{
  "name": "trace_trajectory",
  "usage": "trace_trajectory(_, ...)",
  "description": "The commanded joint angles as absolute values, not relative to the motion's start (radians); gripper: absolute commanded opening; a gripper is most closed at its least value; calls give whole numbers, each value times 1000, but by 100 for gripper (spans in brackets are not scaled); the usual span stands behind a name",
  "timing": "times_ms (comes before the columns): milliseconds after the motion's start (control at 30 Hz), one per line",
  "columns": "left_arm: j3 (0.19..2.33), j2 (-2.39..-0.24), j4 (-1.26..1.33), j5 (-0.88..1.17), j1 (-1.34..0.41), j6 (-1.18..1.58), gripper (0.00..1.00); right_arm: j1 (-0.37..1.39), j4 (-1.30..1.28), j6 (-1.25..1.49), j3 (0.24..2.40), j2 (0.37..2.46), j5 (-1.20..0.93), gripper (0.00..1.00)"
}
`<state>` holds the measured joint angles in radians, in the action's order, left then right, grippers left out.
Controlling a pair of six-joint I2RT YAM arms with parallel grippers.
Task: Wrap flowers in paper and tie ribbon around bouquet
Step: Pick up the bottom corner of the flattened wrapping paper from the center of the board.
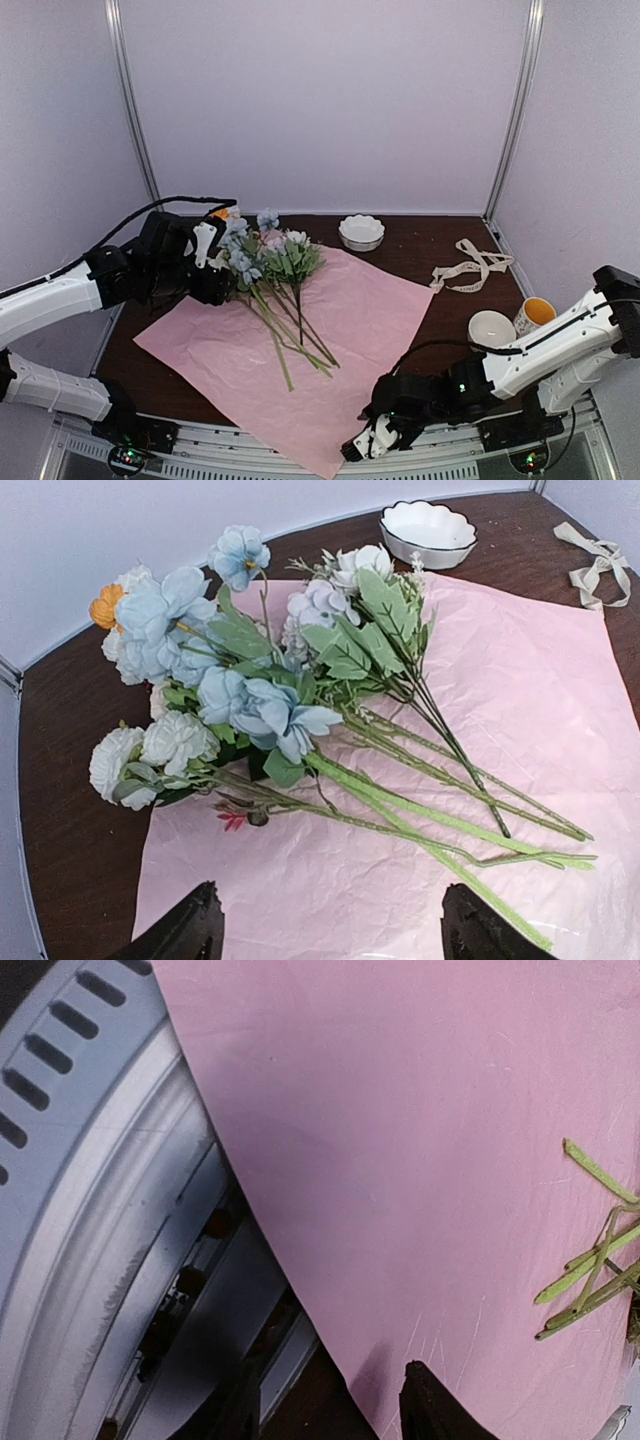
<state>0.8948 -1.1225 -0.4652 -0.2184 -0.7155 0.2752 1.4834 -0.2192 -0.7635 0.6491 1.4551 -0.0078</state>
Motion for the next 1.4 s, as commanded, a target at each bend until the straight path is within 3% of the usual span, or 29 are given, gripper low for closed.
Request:
trace_trajectory(0,862,-1078,-431,-202,-729,301,78,1494,-110,-844,669,1508,102,46)
trace_trajectory(300,848,-1075,-438,-205,-739,307,78,1499,-31,-847,661,1520,156,28)
trace_trajectory(500,850,-1075,-436,-199,-744,288,78,1497,-53,-842,674,1529,120,0)
trace_trajectory(700,810,-1027,-392,-87,-783,253,67,1468,-132,-758,713,1521,-21,0)
trace_trajectory(1000,727,-1034,-329,-74,-1099,134,58,1388,-111,-652,713,1511,-163,0)
trace_trajectory(1200,575,-946,-108,-4,-1260,-4,54,1322,-99,-578,719,1518,-238,0)
trace_trajectory(1367,599,-1050,-132,17,-1389,-83,61,1281,-62,-500,711,1542,-290,0)
